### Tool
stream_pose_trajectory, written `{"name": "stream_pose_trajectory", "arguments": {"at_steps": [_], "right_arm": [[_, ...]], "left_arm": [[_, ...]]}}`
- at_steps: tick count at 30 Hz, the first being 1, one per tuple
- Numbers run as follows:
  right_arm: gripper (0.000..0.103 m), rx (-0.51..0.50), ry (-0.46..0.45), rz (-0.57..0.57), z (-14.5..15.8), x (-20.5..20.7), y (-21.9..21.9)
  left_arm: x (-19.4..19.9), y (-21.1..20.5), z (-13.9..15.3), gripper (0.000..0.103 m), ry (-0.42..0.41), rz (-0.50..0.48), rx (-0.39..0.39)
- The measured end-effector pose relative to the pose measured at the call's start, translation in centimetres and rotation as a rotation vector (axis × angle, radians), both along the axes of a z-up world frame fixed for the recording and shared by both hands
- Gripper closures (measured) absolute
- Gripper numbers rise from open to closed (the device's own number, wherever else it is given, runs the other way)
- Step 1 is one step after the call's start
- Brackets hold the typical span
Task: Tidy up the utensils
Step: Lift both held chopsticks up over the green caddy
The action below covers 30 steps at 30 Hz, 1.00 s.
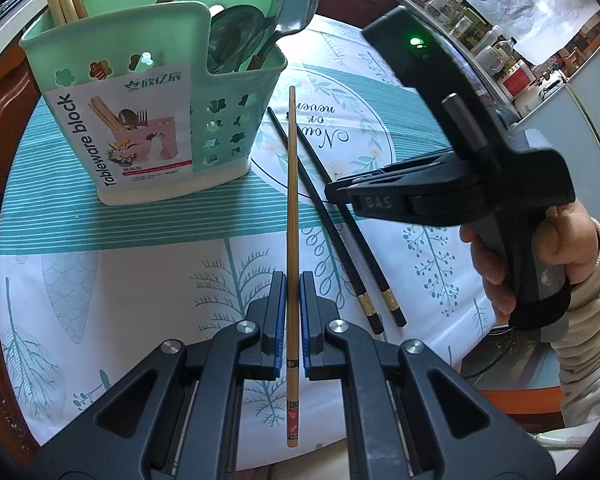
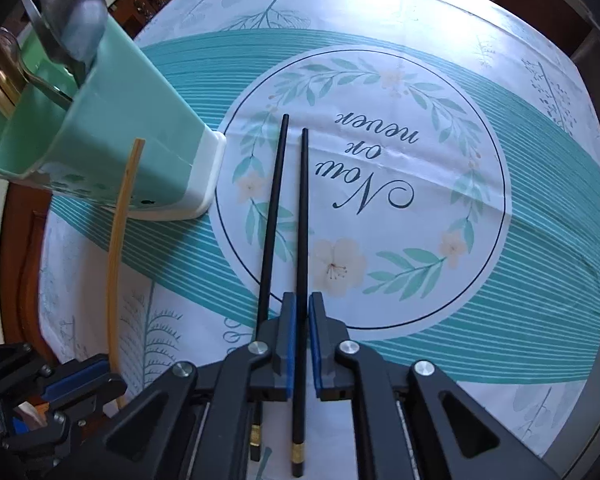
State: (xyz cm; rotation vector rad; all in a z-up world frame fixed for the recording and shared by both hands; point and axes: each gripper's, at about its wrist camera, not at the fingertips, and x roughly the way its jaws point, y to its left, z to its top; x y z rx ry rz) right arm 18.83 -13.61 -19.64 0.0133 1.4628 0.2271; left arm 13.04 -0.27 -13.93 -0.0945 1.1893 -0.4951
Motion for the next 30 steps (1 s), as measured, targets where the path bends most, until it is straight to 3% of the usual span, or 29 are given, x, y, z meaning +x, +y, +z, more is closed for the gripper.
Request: {"name": "stream_pose_trajectory", "arguments": {"at_steps": [7, 13, 20, 25, 30], "right_arm": [[0.098, -0.087, -0.027, 0.049, -0.7, -0.2, 2.9], [0.098, 0.054, -0.084, -0.001, 1.2, -1.7, 0.2], [0.098, 0.275, -0.401, 0.006, 8.5, -6.6, -2.9], [0.098, 0.353, -0.612, 0.049, 14.4, -8.1, -3.9], [0.098, 0.384, -0.745, 0.103, 18.4, -7.5, -2.9]], "left_arm": [[-0.7, 0.6, 1.2, 0.099, -0.039, -0.001, -0.005], [-1.6, 2.0, 4.7, 0.099, -0.174, 0.017, -0.024], [-3.1, 4.9, 12.1, 0.099, -0.496, 0.128, -0.080], [-2.4, 7.2, 16.7, 0.099, -0.660, 0.212, -0.130], [-1.1, 8.8, 20.3, 0.099, -0.824, 0.299, -0.124]]}}
